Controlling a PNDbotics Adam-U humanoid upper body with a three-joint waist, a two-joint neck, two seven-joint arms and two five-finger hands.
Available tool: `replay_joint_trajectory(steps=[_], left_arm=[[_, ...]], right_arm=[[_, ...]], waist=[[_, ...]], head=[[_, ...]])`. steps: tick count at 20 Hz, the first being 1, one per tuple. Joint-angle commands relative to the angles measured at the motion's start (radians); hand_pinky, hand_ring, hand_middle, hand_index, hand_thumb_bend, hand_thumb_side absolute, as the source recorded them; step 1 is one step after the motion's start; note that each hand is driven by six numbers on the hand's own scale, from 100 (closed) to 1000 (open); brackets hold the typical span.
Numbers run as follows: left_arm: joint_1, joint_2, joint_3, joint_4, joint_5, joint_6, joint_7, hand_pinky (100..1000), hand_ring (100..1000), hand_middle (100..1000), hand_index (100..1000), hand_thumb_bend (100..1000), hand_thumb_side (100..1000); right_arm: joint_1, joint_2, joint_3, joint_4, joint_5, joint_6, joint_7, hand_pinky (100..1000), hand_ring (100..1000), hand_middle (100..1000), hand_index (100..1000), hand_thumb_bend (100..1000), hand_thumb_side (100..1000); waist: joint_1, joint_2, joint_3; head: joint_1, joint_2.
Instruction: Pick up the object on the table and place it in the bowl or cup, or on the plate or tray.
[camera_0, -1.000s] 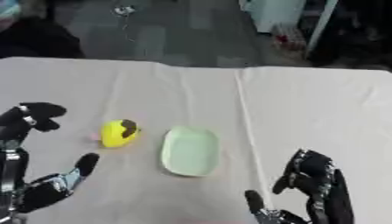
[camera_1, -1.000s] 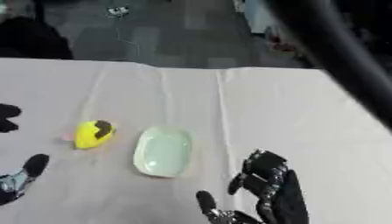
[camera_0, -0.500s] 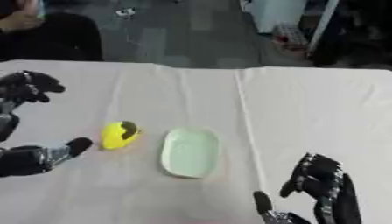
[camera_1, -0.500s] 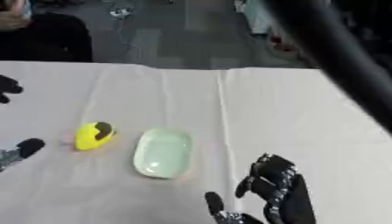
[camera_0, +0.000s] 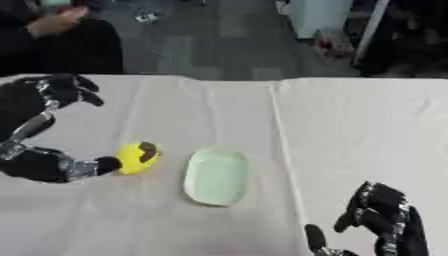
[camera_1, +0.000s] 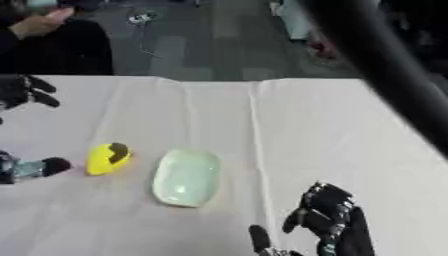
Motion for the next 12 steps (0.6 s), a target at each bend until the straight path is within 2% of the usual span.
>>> replay_joint_trajectory(steps=[1,6,12], left_arm=[[-0.038,0.068,-0.004,-0.013,-0.043,0.000,-0.101,717,736,764,746,715,885],[-0.099,0.099,-0.030,-0.013,-0.069,-0.001,-0.257,728,748,762,739,746,842],[-0.127,0.109,-0.044,-0.013,-0.091,0.020,-0.350,736,756,763,736,745,832]], right_arm=[[-0.009,-0.018,0.005,-0.014,-0.011,-0.301,-0.299,299,301,217,327,372,500],[-0.011,-0.028,0.019,-0.014,-0.012,-0.301,-0.299,298,301,216,325,368,498],[-0.017,-0.041,0.029,-0.014,-0.023,-0.301,-0.299,297,301,216,324,360,498]], waist=[[0.008,-0.006,-0.007],[0.014,-0.005,-0.021],[0.018,-0.003,-0.036]], head=[[0.018,-0.011],[0.033,-0.013],[0.060,-0.017]])
